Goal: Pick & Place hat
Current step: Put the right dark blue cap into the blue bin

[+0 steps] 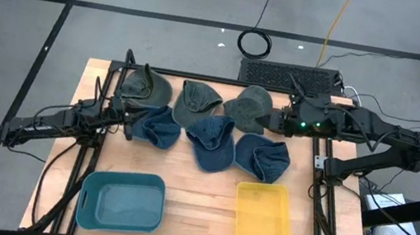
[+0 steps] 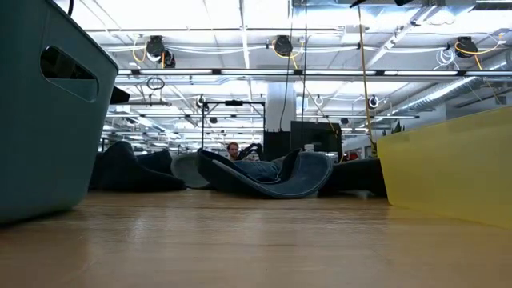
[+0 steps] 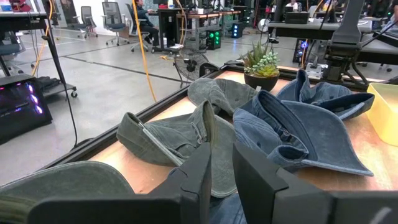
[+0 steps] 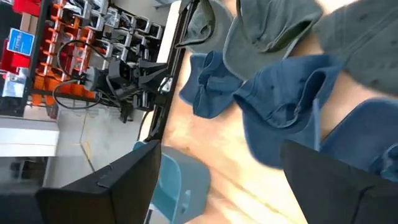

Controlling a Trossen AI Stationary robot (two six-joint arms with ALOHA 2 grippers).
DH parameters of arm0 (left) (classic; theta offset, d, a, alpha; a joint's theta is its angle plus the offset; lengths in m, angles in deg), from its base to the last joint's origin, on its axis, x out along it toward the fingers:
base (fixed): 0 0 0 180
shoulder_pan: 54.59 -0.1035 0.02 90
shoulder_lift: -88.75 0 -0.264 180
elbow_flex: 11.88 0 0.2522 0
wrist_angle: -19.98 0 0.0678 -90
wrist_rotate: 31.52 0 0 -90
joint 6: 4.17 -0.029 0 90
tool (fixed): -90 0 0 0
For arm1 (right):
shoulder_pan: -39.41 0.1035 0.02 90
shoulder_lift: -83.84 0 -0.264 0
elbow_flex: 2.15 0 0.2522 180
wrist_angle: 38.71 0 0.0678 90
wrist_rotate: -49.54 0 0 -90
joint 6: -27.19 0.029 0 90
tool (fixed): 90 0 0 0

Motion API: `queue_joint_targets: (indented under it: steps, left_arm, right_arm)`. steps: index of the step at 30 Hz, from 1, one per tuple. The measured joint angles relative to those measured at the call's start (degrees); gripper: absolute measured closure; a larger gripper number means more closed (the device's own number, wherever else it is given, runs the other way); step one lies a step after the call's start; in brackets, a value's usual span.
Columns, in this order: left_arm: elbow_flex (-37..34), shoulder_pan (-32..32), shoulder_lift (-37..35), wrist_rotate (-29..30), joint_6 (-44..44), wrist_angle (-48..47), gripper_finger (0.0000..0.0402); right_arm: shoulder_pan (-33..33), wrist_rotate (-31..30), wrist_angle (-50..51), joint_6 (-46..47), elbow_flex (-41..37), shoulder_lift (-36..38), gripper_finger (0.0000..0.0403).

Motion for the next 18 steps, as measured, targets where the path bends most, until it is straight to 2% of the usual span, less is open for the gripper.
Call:
queue_joint_targets:
  steps: [7,14,18]
  left_arm:
    - [0.0,0.0,0.0,0.0,0.0,0.0,0.0327]
    - [0.0,0.0,0.0,0.0,0.0,0.0,0.0327]
    - [0.0,0.0,0.0,0.0,0.0,0.0,0.0327]
  right_arm:
    - [1.1,0.0,-2.1,3.9,0.0,-2.1,0.0085]
    - [-1.4,-0.1,0.8,2.3,0.0,-3.9,0.0085]
    - [-4.2,0.1,1.7,-2.2,0.0,-5.2,0.0085]
